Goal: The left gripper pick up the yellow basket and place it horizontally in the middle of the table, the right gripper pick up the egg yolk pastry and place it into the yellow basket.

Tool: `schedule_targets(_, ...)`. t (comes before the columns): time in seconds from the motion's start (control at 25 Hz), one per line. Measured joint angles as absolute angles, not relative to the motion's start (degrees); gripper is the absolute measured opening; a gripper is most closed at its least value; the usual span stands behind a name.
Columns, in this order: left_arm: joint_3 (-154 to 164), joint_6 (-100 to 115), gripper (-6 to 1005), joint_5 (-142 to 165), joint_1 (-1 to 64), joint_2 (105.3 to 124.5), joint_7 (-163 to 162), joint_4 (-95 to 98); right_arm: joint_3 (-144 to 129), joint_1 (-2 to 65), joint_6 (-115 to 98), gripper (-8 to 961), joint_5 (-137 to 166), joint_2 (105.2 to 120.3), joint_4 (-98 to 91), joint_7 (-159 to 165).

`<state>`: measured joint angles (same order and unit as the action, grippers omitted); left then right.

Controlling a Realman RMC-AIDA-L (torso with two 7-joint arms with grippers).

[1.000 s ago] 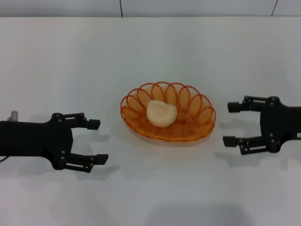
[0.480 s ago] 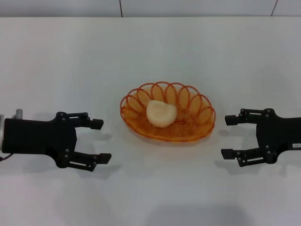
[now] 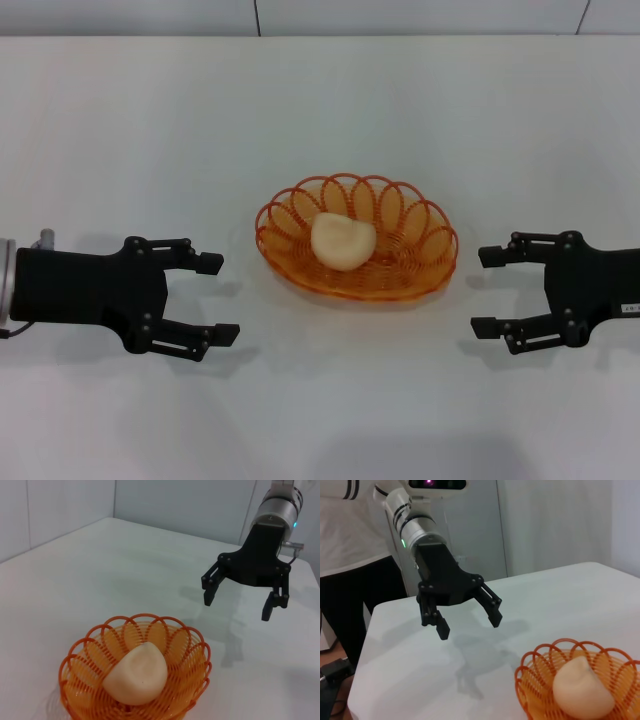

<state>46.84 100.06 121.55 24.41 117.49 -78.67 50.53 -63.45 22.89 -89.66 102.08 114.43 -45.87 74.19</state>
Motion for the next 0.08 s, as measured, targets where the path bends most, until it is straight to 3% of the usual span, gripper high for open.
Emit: schedule_targets(0.08,46.84,100.06,888,121.56,24.42,117.49,-78.67,50.53,-63.38,22.93,-89.47,859,102.22,114.42,-45.87,74.19)
